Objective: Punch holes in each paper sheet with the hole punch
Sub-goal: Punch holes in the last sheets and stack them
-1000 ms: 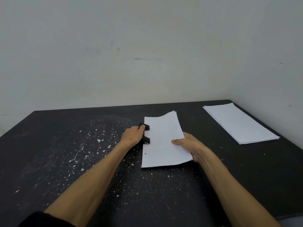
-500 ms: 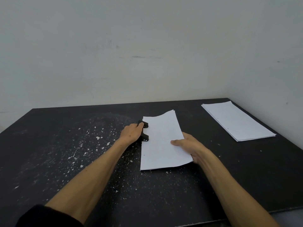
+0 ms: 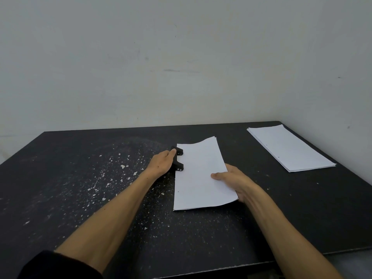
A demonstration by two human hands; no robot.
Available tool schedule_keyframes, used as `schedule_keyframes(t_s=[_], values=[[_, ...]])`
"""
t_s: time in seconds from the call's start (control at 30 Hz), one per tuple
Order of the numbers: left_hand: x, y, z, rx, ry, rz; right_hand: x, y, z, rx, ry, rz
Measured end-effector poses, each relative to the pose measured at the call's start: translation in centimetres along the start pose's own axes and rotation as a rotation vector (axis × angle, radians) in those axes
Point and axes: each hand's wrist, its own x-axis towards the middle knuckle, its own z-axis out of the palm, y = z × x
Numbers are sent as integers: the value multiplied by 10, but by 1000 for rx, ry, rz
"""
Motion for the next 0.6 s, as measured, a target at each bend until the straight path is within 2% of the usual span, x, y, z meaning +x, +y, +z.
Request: schedule_keyframes(t_s=[0.6], values=[[-13, 8, -8, -12, -24, -12, 6, 4, -3, -35, 10, 2]])
